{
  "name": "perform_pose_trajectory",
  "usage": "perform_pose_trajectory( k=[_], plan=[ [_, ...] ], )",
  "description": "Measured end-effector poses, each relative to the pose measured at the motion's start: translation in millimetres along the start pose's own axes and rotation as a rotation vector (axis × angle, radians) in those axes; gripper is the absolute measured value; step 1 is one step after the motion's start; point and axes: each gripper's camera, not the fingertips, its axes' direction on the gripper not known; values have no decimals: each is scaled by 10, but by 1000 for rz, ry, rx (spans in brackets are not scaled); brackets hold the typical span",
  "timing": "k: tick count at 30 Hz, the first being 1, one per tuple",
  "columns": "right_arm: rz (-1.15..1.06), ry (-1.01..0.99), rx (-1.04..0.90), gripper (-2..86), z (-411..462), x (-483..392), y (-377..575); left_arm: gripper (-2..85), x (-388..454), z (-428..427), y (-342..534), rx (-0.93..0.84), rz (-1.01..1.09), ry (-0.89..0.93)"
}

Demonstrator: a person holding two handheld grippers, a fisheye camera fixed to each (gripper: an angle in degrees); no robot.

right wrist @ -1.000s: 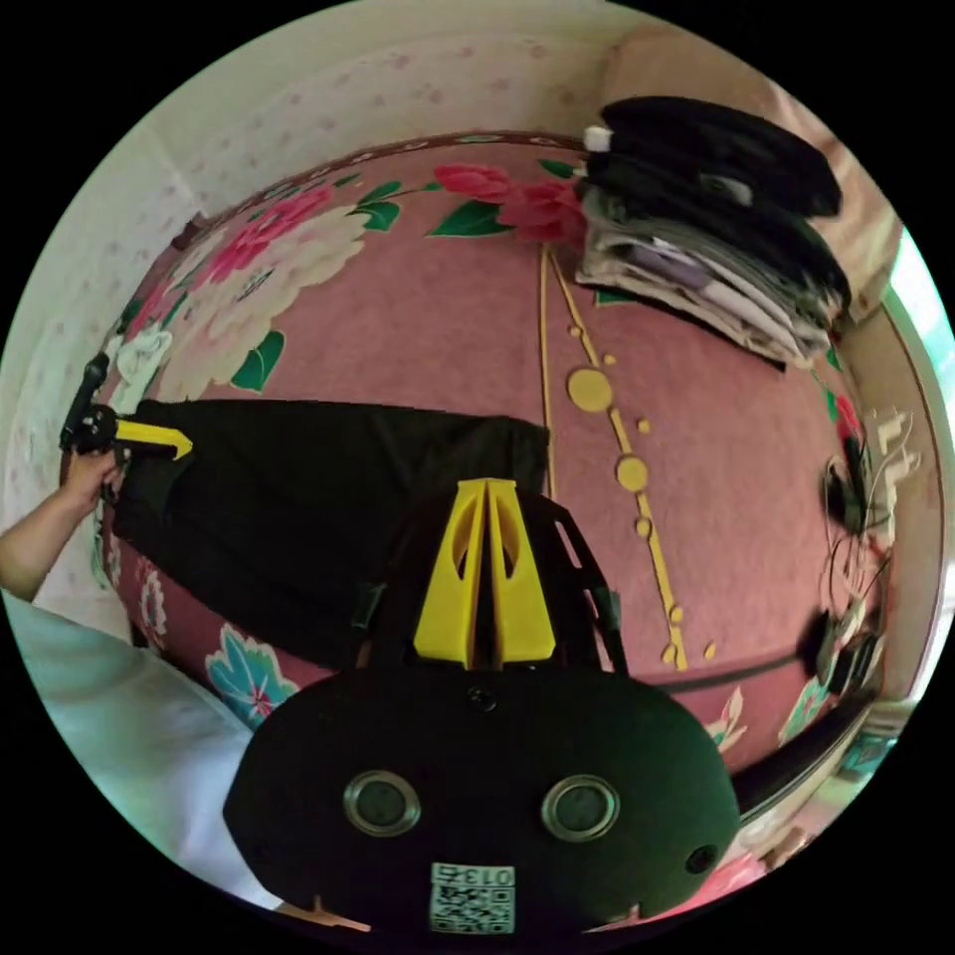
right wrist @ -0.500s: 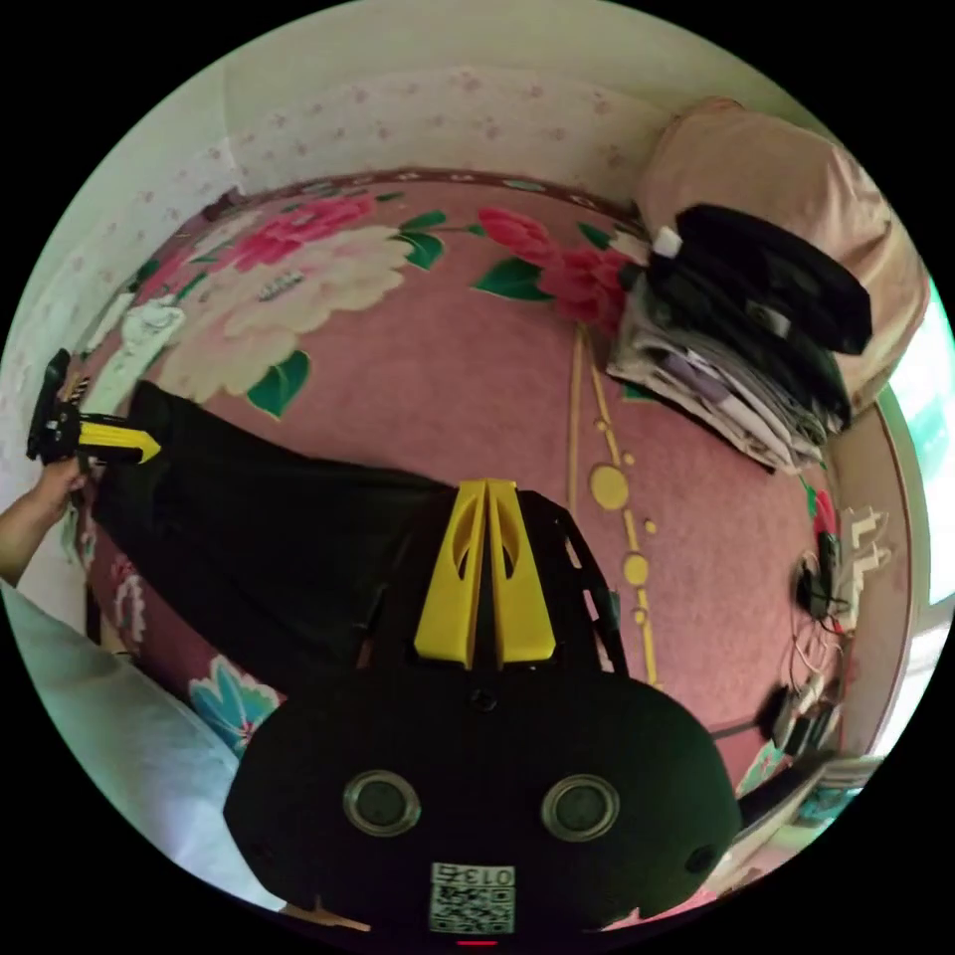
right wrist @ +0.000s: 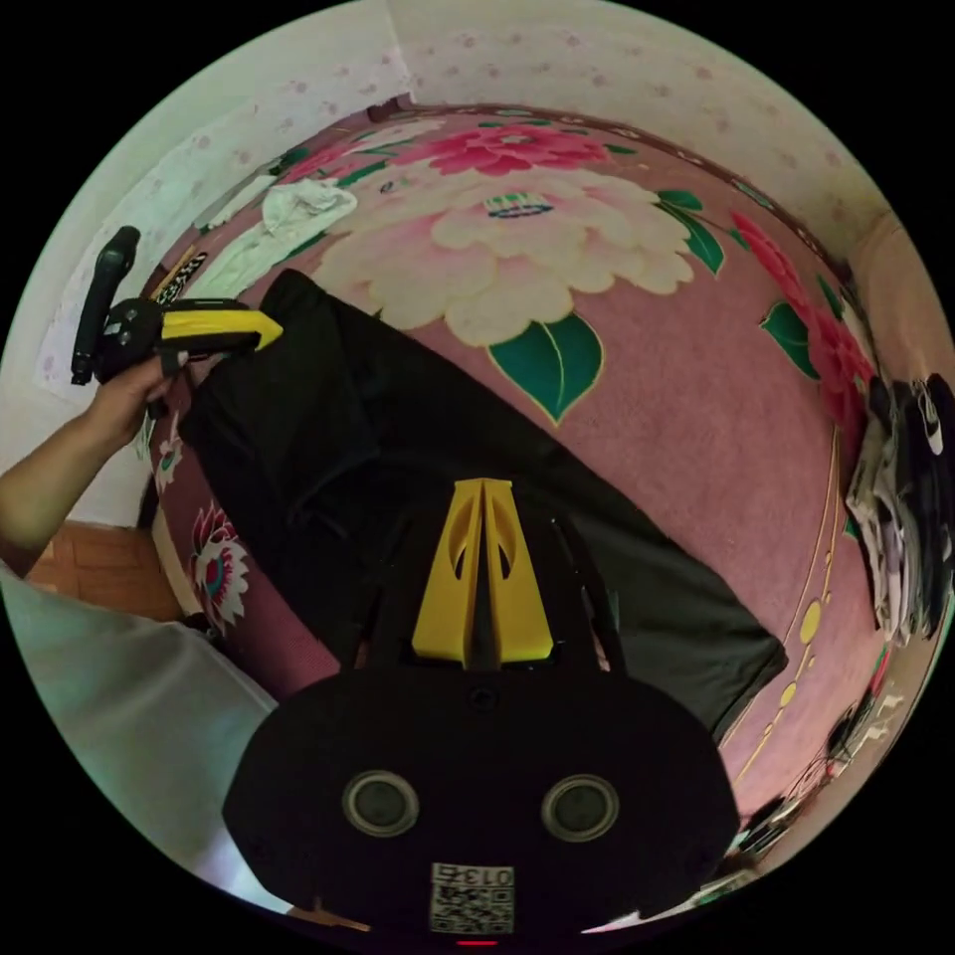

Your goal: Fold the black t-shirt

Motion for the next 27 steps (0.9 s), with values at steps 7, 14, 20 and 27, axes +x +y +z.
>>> perform_pose_trajectory(
  k=[7, 14, 20, 27],
  plan=[
    [308, 170, -39, -2, -159, 692, 311, -3, -1023, 454, -32, 15, -306, 61],
    [446, 229, -108, 1, -86, 1336, 570, -3, -1506, 1008, 238, -109, -403, 121],
    [461, 116, -10, 15, -371, 1392, 327, 15, -1831, 877, 622, 91, -510, 291],
    [190, -21, 191, 59, -679, 851, -954, 82, -1908, 489, 1539, 130, -611, 222]
  ],
)
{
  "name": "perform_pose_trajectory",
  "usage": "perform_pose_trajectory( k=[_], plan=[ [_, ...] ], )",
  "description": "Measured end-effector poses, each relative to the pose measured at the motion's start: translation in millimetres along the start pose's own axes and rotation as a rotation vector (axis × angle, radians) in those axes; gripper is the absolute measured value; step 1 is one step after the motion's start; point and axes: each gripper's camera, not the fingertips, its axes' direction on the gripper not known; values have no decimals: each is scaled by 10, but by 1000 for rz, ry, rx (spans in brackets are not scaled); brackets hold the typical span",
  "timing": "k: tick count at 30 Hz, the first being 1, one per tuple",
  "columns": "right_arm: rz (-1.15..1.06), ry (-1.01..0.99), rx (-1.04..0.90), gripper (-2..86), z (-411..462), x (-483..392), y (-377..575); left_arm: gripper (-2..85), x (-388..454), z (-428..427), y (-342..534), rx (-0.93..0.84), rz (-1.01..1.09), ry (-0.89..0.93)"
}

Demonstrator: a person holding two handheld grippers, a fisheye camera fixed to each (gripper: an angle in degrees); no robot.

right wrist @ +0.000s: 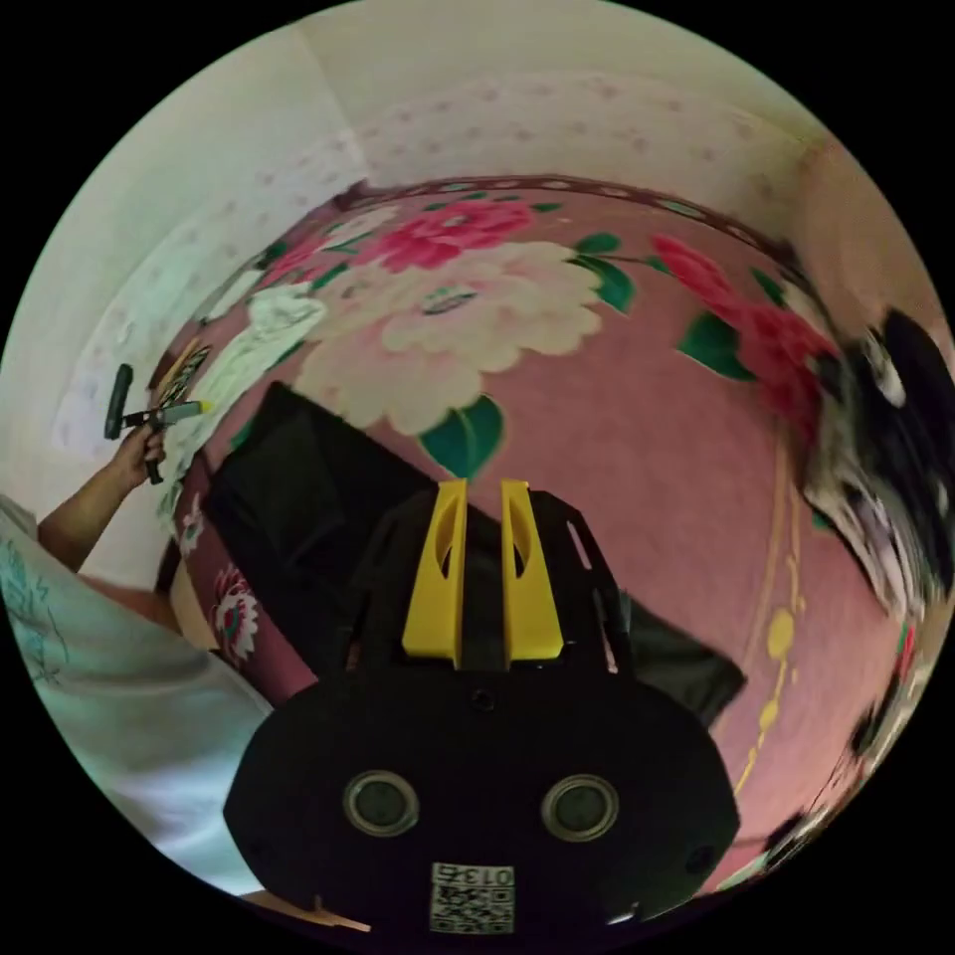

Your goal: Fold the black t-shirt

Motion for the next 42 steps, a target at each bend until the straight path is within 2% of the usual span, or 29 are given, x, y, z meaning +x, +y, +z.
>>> perform_pose_trajectory(
  k=[5, 11, 14, 18, 20, 25, 28, 31, 36, 42],
  plan=[
    [-412, -278, -59, 74, 913, -1500, -1474, 115, -204, 169, 830, -140, -143, 54],
    [-773, -357, -225, 84, 1891, -3108, -2620, 148, -200, 408, 1080, -167, -185, 128],
    [-869, -338, -307, 87, 2275, -3625, -2931, 144, -200, 439, 1039, -183, -178, 76],
    [-925, -343, -400, 87, 2611, -4042, -3139, 119, -140, 529, 964, -200, -151, 106],
    [-956, -297, -455, 81, 2790, -4224, -3156, 79, -133, 553, 979, -186, -176, -29],
    [-1001, -231, -451, 29, 2837, -4355, -3120, 28, -69, 540, 1079, -102, -143, -103],
    [-1087, -174, -406, 13, 2770, -4428, -2964, 14, -106, 547, 977, -145, -140, -28],
    [-1116, -213, -298, 7, 2490, -4340, -2841, 8, -60, 346, 922, -72, -87, 17],
    [-1121, -270, -133, 4, 1760, -3788, -2588, 5, 158, -69, 838, 0, 38, 182],
    [-1009, -274, 61, 4, 688, -2551, -1861, 5, 924, -388, 675, 0, 316, 352]
  ],
)
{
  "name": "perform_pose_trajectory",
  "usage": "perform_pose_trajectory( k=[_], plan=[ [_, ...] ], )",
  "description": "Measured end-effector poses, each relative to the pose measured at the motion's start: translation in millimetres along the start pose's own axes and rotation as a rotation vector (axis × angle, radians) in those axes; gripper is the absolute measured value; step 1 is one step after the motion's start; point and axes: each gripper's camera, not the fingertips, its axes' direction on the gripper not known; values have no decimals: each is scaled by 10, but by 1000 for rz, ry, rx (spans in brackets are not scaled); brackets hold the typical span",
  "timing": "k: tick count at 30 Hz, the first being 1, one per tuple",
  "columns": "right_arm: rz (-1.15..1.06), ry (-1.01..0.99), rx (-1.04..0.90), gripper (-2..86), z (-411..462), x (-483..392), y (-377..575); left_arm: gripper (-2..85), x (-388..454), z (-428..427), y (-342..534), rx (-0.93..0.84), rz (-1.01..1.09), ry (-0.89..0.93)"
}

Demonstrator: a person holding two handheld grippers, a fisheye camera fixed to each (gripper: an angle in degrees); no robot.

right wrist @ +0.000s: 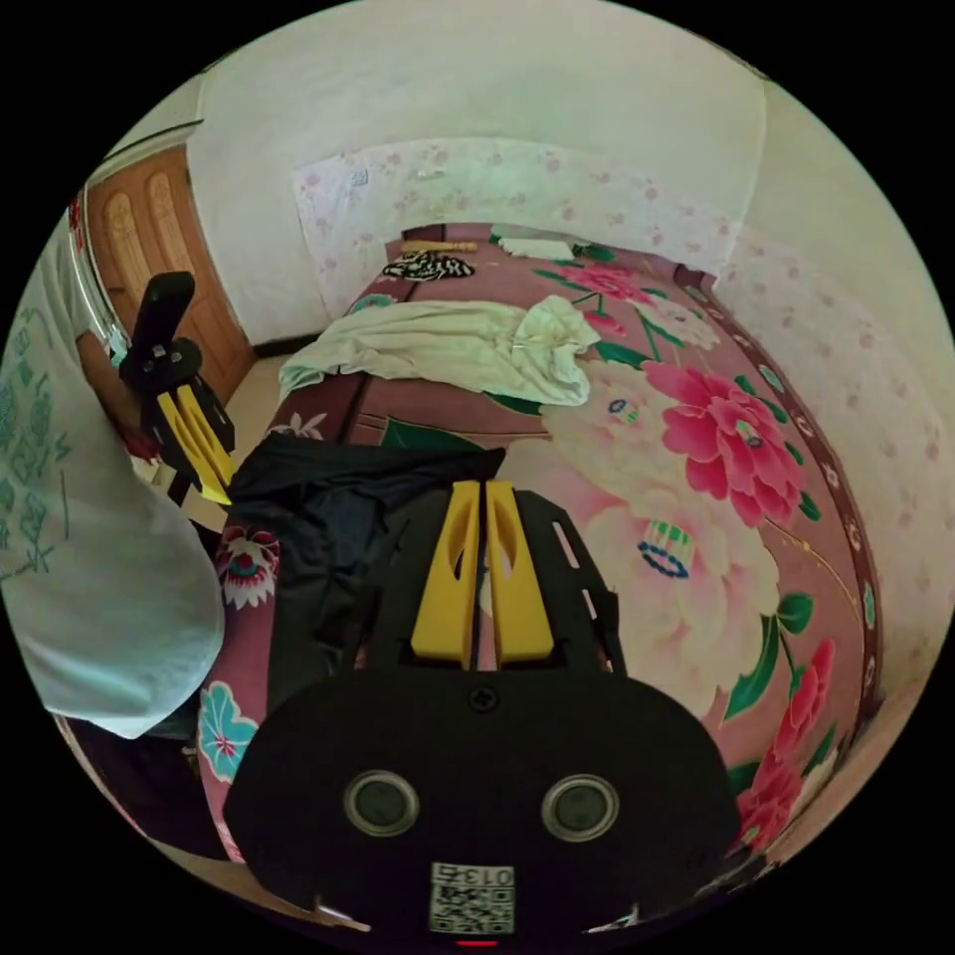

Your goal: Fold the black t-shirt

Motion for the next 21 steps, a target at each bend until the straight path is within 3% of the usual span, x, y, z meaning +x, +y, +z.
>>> perform_pose_trajectory(
  k=[8, 13, 21],
  plan=[
    [180, 196, 4, 4, -1127, -542, 2449, 5, 1254, 811, -655, -145, 346, 247],
    [300, 259, -26, 4, -1260, -868, 3845, 5, 2110, 1522, -877, -243, 546, 304],
    [512, 271, -97, 4, -1009, -1290, 5789, 6, 2931, 2500, -997, -407, 662, 280]
  ],
)
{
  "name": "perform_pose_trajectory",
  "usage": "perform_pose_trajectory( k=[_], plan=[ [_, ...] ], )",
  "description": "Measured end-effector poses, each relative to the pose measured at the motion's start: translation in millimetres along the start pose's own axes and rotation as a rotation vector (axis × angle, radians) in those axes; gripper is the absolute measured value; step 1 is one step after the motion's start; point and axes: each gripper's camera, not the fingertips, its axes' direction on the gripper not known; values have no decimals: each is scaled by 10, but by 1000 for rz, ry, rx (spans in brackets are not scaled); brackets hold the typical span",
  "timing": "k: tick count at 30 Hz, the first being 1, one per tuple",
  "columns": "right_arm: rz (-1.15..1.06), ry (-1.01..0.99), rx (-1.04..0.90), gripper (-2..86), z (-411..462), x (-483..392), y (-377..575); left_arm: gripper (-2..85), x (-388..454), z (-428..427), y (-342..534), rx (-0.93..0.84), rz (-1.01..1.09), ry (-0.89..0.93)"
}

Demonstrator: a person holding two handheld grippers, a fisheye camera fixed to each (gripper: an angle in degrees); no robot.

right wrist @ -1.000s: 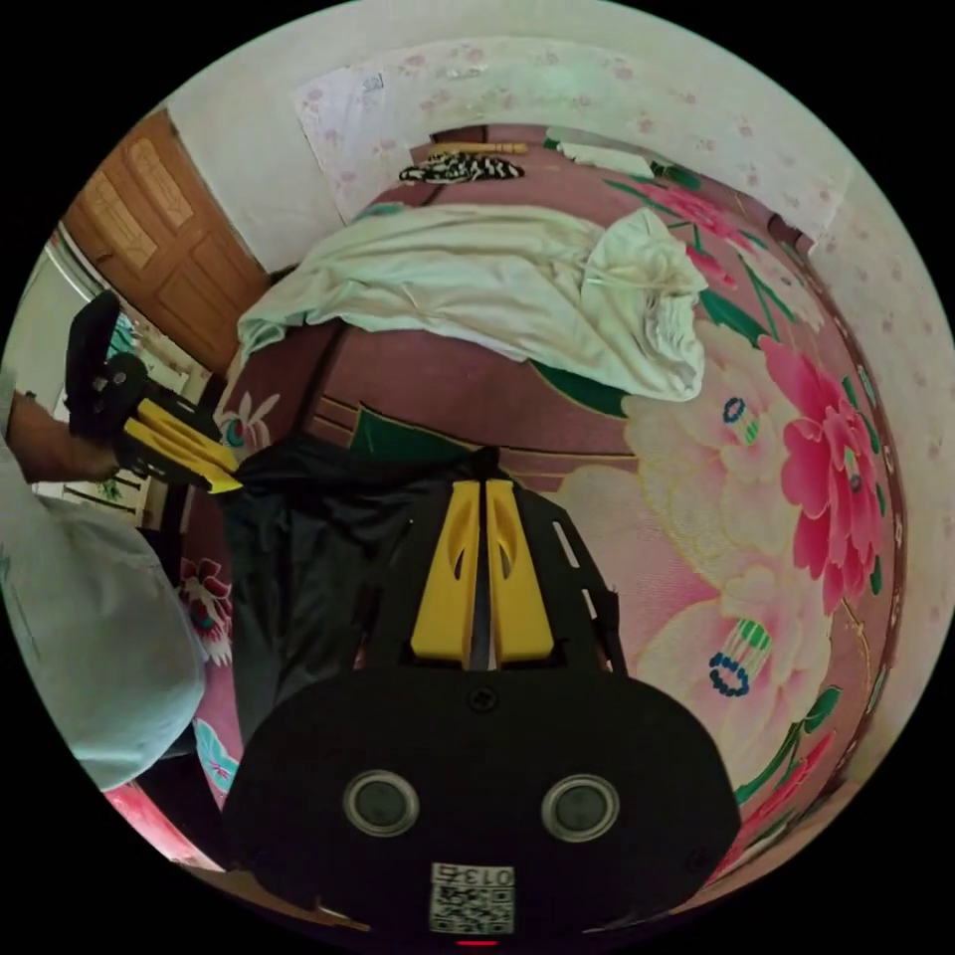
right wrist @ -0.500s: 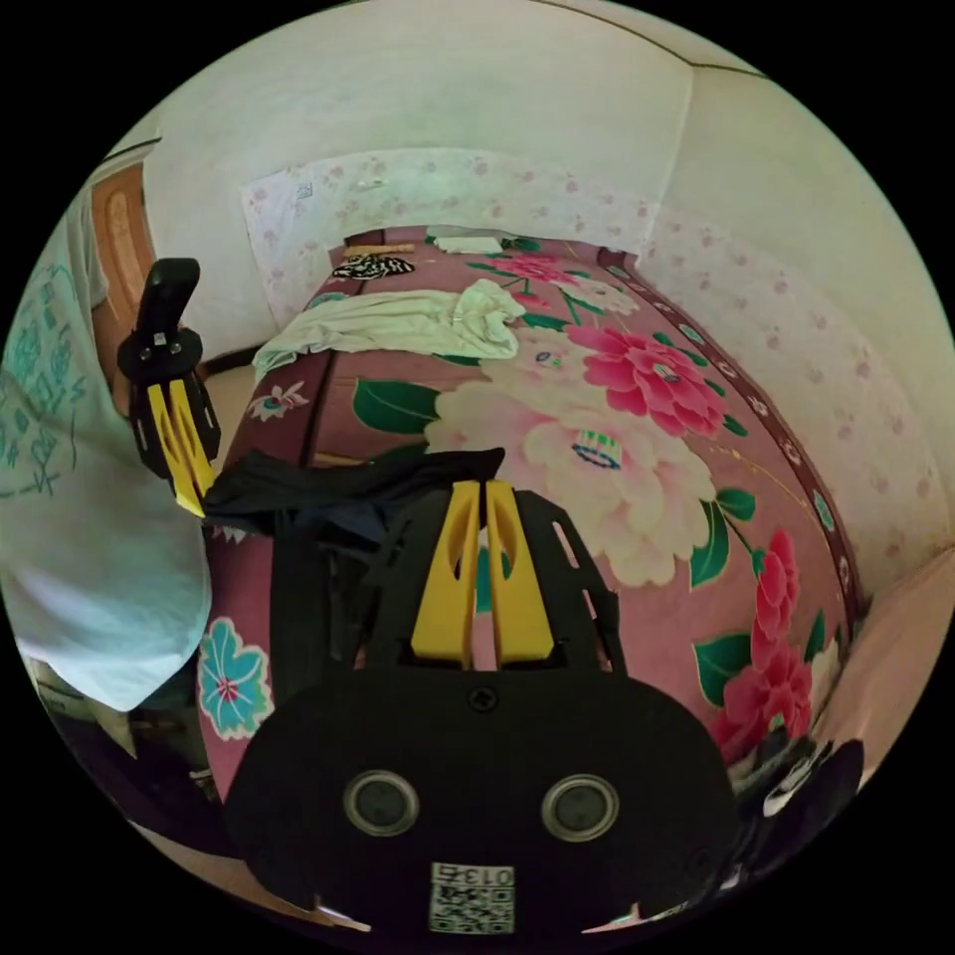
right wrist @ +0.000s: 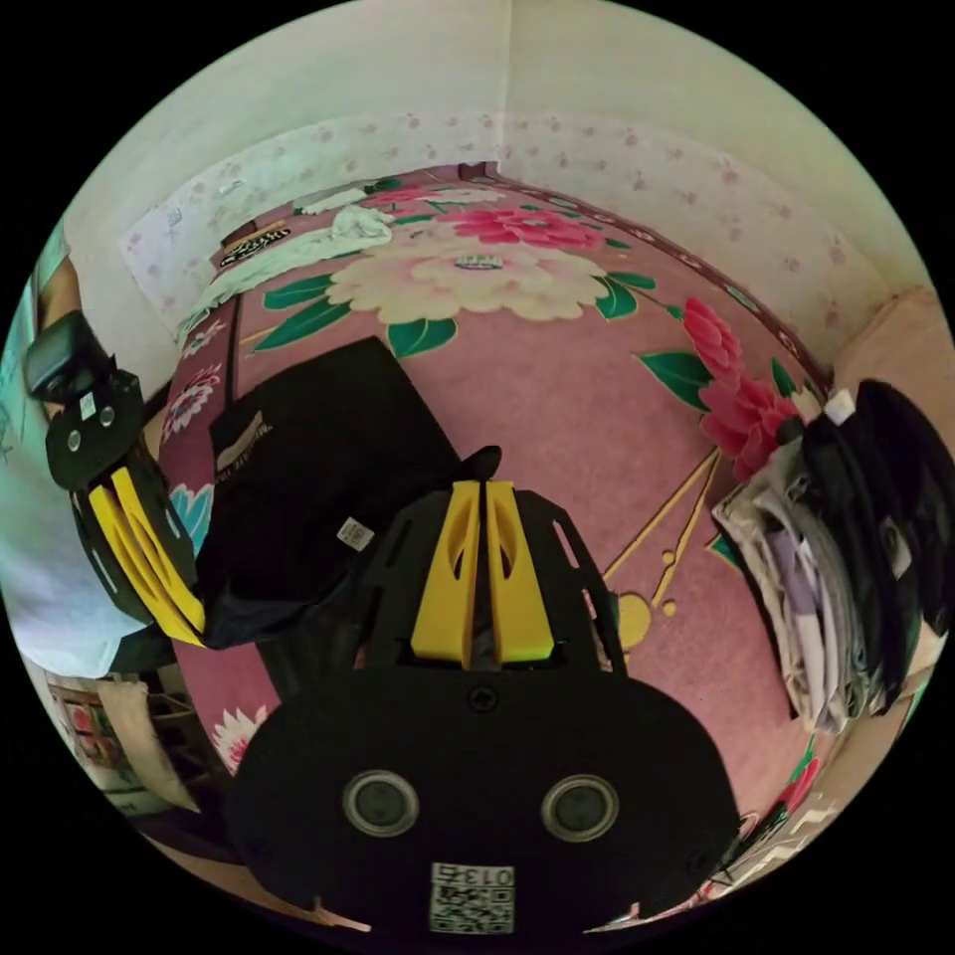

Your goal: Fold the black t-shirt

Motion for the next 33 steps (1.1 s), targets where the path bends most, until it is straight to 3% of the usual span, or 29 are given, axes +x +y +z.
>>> perform_pose_trajectory(
  k=[12, 16, 21, 24, 29, 33],
  plan=[
    [160, -25, -19, 55, 495, 236, 1553, 27, 243, 290, -694, -136, 61, -11],
    [290, -140, -82, 92, 550, 405, 2029, 73, 250, 297, -891, -206, 34, 184],
    [499, -95, 69, 98, 115, 421, 2704, 89, 631, -175, -1026, -86, 179, 286],
    [495, -56, 42, 92, 90, 152, 2804, 81, 661, -473, -989, -47, 195, 135],
    [631, -35, -14, 83, 483, -38, 2745, 76, -161, -914, -855, 1, -193, -186],
    [783, -137, -33, 65, 830, 56, 2793, 75, -491, -1044, -879, -41, -302, -262]
  ],
)
